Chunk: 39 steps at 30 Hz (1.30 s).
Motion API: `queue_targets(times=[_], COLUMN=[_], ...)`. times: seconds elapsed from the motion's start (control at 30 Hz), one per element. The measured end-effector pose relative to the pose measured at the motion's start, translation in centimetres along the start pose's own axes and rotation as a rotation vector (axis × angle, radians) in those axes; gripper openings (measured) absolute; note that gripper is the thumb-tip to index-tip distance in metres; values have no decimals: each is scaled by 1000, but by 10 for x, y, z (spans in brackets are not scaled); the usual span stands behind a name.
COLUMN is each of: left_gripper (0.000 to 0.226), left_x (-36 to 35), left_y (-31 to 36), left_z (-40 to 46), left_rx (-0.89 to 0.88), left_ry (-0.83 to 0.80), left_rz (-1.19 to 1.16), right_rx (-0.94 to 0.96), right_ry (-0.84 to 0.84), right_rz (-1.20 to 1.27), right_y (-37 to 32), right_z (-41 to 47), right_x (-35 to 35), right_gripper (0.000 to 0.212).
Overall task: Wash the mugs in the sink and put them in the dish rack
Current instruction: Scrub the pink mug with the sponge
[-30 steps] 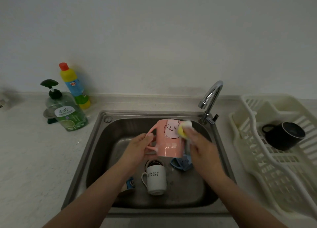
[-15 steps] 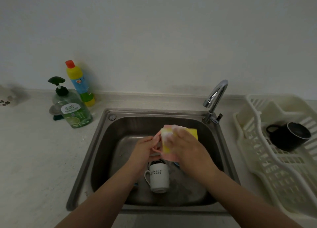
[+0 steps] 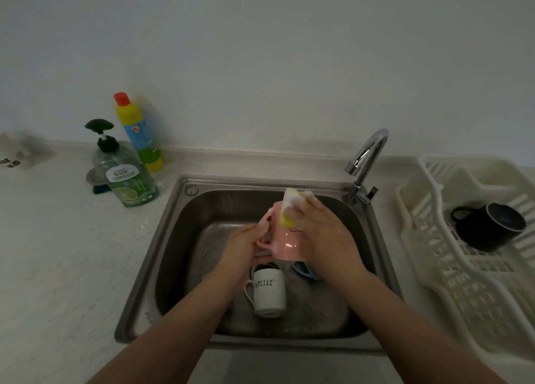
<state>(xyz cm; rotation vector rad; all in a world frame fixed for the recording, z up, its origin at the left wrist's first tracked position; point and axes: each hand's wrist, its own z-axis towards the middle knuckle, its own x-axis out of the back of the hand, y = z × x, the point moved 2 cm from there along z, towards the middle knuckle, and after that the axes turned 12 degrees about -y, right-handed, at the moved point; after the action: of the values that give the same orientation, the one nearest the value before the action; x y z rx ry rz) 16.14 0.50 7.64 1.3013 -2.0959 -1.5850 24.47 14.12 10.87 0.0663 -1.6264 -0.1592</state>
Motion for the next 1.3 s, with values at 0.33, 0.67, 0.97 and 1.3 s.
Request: queue_targets(times=[0.33,0.67,0.97,1.3], left_gripper=[36,37,40,40], left_x=[15,21,18,13], left_y=[-3,5,4,17], left_z=[0,0,-7,-10], left_rx=[-7,9,1,-34], left_ry=[20,-75,-201,-220], left_rz=[-11,22,-113,-152], right_rx=[-21,-40,-87,-106], right_ry=[231,334,341,307], right_rz=[363,687,950,950], right_y=[-12,-14,-20,-26], right_z=[-19,-34,-43,-57], right_x=[2,-8,-20,-5], right_gripper=[92,53,46,44])
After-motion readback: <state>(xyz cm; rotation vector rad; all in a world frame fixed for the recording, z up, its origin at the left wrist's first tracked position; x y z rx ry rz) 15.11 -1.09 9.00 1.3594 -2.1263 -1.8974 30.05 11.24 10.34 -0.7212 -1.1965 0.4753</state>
